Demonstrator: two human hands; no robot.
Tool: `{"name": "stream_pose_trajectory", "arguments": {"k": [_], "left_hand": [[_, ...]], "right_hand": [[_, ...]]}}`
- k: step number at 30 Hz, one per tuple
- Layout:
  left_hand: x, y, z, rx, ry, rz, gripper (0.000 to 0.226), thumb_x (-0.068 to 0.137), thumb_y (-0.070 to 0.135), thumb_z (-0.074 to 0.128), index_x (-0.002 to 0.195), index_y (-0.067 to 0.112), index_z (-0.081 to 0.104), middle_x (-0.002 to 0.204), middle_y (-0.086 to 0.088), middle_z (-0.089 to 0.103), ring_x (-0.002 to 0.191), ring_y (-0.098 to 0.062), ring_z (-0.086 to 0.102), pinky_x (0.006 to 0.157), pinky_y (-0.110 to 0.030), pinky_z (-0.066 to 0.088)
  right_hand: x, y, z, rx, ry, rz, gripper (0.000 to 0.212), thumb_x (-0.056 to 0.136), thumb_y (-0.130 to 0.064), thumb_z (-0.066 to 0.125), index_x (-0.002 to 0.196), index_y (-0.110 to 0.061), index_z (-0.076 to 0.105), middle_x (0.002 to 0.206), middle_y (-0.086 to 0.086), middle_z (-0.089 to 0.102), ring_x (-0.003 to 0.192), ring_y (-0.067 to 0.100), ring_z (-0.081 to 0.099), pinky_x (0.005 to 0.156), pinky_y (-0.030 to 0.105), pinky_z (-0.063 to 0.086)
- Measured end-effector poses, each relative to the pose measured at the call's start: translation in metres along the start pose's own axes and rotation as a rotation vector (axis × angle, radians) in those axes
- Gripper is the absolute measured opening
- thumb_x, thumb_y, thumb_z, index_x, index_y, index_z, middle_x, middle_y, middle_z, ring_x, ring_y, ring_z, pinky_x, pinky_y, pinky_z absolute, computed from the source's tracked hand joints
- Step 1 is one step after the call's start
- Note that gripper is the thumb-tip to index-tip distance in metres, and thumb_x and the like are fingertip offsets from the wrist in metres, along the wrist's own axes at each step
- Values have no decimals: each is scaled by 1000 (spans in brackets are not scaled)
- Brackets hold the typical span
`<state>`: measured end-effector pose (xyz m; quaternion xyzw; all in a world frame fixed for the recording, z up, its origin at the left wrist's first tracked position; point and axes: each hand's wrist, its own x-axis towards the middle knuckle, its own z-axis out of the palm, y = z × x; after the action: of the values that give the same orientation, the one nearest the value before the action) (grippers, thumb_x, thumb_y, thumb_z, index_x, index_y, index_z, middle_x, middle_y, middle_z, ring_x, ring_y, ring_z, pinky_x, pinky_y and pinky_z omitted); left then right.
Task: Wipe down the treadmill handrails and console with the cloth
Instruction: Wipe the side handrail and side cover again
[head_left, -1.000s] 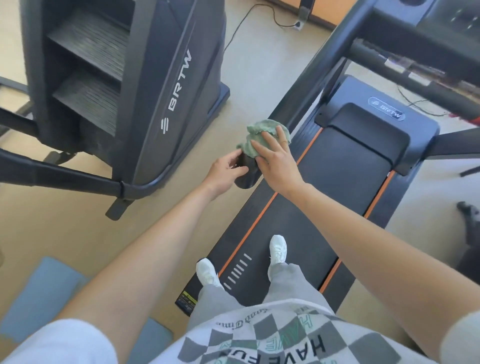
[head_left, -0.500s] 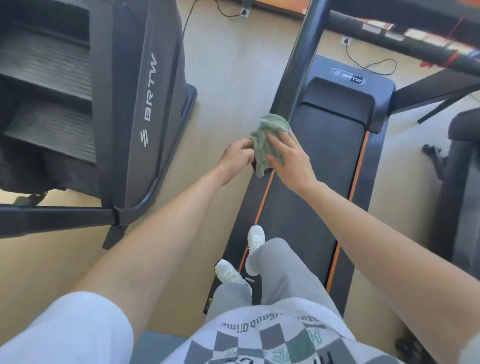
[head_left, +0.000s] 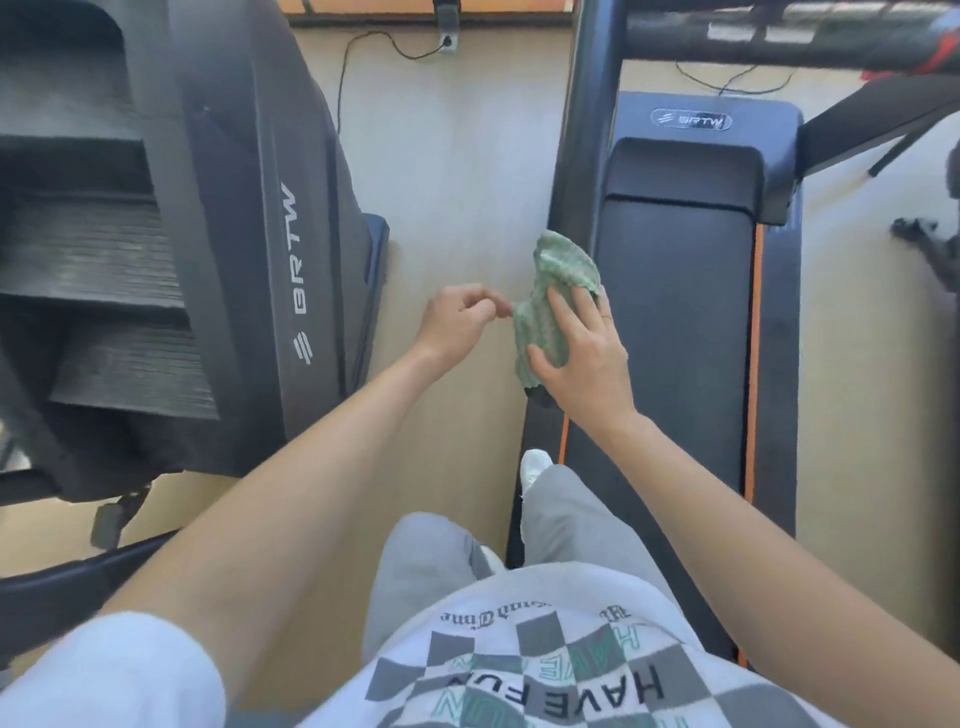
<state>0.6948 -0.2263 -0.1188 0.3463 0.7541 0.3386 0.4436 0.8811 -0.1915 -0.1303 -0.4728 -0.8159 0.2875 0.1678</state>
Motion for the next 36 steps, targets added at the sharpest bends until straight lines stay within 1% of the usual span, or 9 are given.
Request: {"name": "stream_pose_trajectory", "arguments": {"k": [3, 7, 9, 14, 20, 23, 29, 34, 36], "left_hand": [[39, 22, -7, 172, 109, 254, 27, 88, 18, 56, 109, 24, 70, 114, 4, 66, 105, -14, 64, 99, -41, 53], [85, 52, 1, 458, -99, 701, 45, 99, 24, 51, 144, 23, 57, 152, 6, 46, 144, -19, 40, 119, -28, 29], [105, 52, 9, 482, -188, 801, 45, 104, 26, 45, 147, 21, 54, 156, 4, 47, 152, -17, 30, 123, -26, 20], [142, 18, 23, 303, -160, 1055, 43, 105, 20, 40, 146, 14, 55, 158, -2, 46, 153, -16, 26, 125, -26, 18], [118, 23, 25, 359, -281, 955, 44, 111, 36, 33, 146, 25, 56, 166, 4, 32, 159, -20, 6, 117, -25, 9], [114, 28, 19, 421, -321, 969, 47, 111, 38, 26, 148, 28, 54, 167, 6, 29, 159, -17, 3, 114, -27, 11], [106, 24, 17, 454, -296, 1031, 44, 112, 25, 30, 149, 15, 52, 166, 1, 30, 156, -12, 7, 122, -33, 7], [114, 18, 22, 374, -290, 982, 43, 107, 26, 42, 148, 17, 54, 165, -1, 35, 159, -27, 6, 124, -34, 9], [113, 20, 25, 350, -314, 965, 43, 106, 26, 45, 147, 17, 54, 164, -2, 36, 159, -26, 5, 125, -37, 9]], "right_hand": [[-3, 3, 6, 77, 74, 18, 70, 84, -31, 75, 148, -20, 49, 158, -1, 39, 150, 24, 30, 107, 44, 45], [-9, 9, 6, 181, 152, 18, 75, 79, -32, 82, 147, -22, 52, 159, -4, 40, 143, 15, 41, 112, 30, 39], [-9, 11, 12, 175, 218, 9, 76, 77, -33, 82, 146, -22, 53, 157, -4, 42, 141, 11, 44, 110, 27, 38], [-7, 16, 38, 123, 466, 12, 69, 75, -32, 83, 139, -21, 61, 148, -9, 48, 131, -5, 42, 110, 7, 29], [-26, -3, 47, 59, 496, 167, 72, 75, -42, 81, 140, -20, 60, 147, 0, 54, 134, 10, 50, 115, 31, 39], [-30, -8, 54, 28, 549, 209, 73, 74, -44, 79, 140, -21, 60, 146, 3, 55, 136, 10, 50, 116, 30, 37], [-39, -13, 75, -13, 676, 202, 71, 78, -38, 78, 141, -15, 58, 144, 3, 57, 133, 14, 52, 113, 29, 40], [-57, -10, 126, 20, 912, 243, 69, 86, -32, 78, 145, -7, 52, 144, 13, 56, 129, 15, 51, 106, 8, 31], [-63, -6, 135, 123, 946, 298, 71, 86, -31, 79, 146, -8, 50, 142, 12, 58, 129, 14, 53, 108, 9, 35]]}}
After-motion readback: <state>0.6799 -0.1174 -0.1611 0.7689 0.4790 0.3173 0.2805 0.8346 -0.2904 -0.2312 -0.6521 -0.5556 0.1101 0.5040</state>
